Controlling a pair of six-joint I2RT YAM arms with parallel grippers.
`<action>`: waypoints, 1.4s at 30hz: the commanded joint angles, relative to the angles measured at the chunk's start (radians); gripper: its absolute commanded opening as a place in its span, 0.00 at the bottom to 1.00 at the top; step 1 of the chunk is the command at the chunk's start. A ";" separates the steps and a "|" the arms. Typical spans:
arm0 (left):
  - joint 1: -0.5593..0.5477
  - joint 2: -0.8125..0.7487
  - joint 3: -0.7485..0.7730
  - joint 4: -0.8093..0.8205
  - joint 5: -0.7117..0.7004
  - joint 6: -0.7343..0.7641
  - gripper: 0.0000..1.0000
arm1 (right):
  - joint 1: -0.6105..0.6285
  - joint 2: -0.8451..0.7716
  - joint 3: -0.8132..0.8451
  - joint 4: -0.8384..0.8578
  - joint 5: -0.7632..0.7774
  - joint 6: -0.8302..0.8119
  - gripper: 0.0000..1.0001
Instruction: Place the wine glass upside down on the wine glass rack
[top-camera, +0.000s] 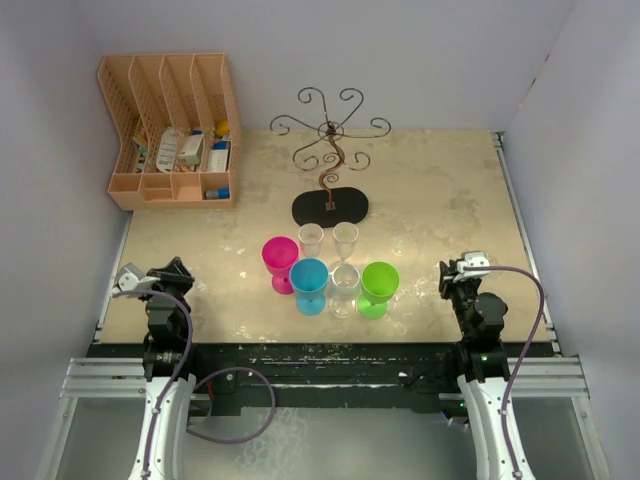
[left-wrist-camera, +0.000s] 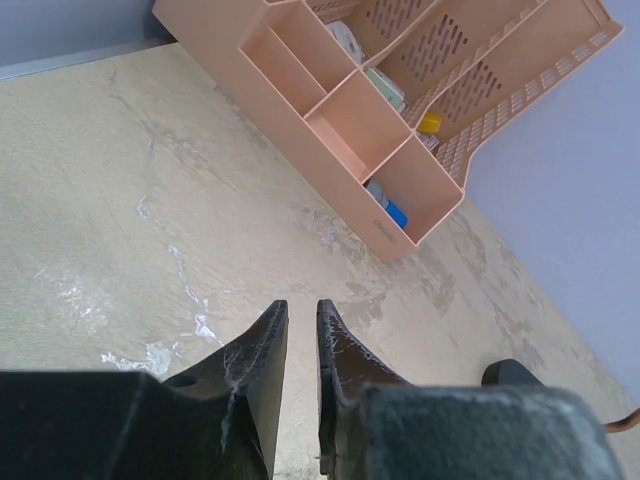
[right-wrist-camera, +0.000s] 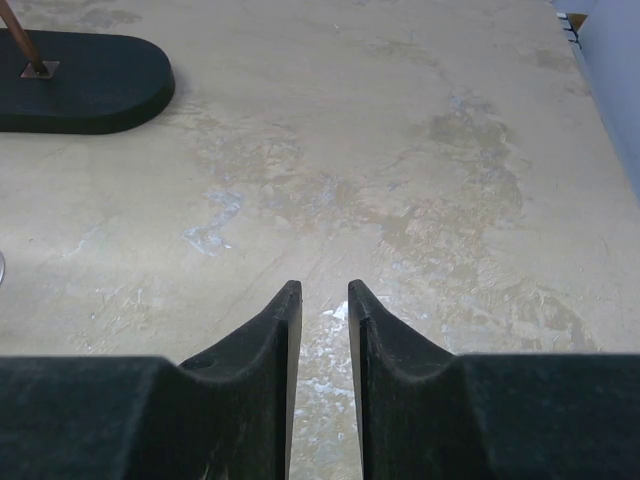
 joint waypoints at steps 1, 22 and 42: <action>-0.006 0.024 0.002 0.016 0.017 0.039 0.24 | 0.010 0.010 0.023 0.014 -0.019 -0.006 0.31; -0.092 0.386 0.017 0.166 0.249 0.547 0.93 | 0.156 0.147 0.413 0.000 -0.231 -0.103 0.93; -0.179 0.449 0.029 0.288 0.272 0.788 0.08 | 0.196 0.082 0.593 0.136 -0.360 -0.316 0.99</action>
